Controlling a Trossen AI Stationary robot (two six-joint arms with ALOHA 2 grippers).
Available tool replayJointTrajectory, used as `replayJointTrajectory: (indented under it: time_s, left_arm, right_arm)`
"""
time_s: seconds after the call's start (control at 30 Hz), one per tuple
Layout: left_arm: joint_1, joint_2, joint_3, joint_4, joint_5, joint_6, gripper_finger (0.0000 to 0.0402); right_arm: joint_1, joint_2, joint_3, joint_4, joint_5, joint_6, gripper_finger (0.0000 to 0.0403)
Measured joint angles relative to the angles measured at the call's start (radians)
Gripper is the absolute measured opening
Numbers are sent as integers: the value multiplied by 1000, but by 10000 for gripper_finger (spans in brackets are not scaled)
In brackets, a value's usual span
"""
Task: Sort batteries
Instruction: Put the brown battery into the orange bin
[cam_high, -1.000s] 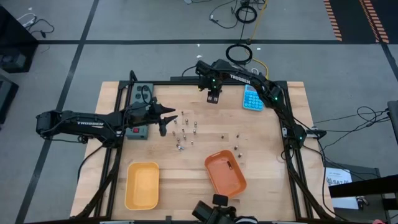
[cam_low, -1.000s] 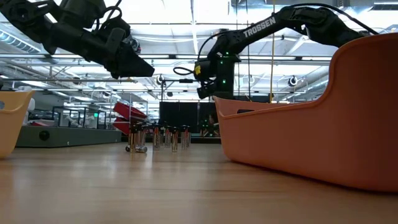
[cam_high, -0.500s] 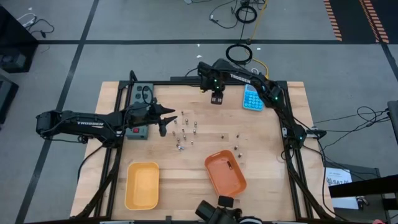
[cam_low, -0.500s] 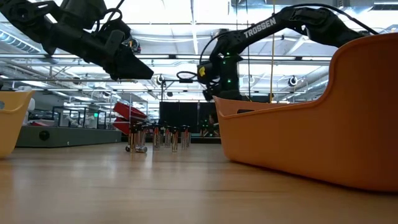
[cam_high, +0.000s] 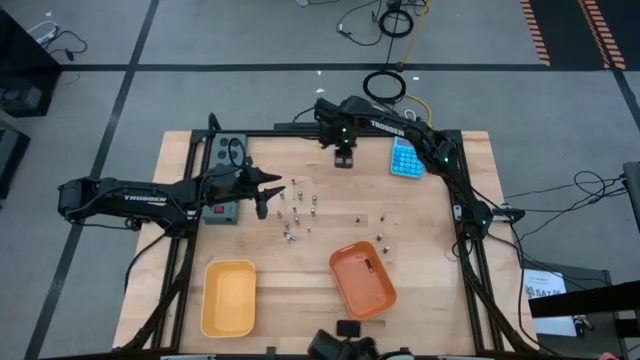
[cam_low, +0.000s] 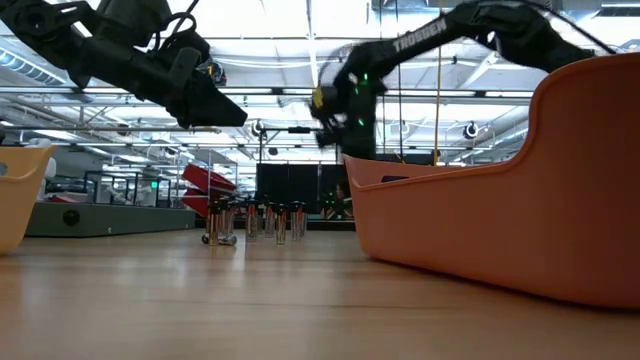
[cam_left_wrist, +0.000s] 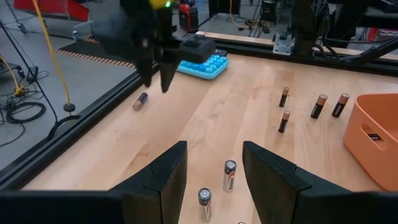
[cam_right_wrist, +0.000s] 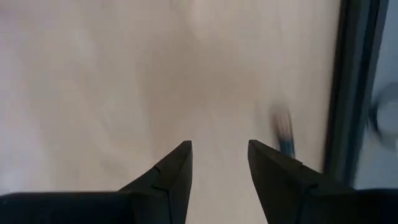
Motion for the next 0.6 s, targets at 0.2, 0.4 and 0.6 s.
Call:
replayJointTrajectory:
  time_s: [0.2,0.4,0.6]
  left_arm:
    - [0,0,0,0,-19,22,164]
    - [0,0,0,4,-37,45,164]
    - [0,0,0,23,-40,45,164]
  right_arm:
    - [23,-92,-24,153,-168,-8,147]
    - [-17,-268,-337,447,-186,12,147]
    - [-123,-435,-689,654,-185,-35,147]
